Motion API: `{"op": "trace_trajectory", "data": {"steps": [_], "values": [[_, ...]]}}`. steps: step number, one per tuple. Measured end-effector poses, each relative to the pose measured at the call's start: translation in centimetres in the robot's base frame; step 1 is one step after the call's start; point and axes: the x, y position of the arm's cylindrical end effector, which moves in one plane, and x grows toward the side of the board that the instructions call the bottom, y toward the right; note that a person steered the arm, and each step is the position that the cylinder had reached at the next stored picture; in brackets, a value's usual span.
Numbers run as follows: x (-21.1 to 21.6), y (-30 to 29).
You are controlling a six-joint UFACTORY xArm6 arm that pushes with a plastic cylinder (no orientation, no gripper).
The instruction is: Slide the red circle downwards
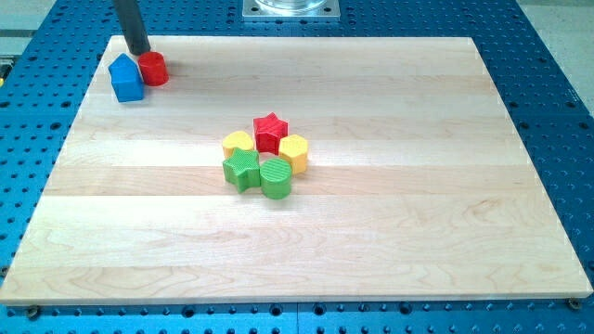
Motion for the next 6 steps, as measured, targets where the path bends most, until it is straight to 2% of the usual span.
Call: {"op": "trace_trajectory", "data": {"steps": [1, 3, 4, 6], "values": [[0.4, 0.0], [4.5, 0.1], [5.1, 0.2], [2.7, 2.6]]}}
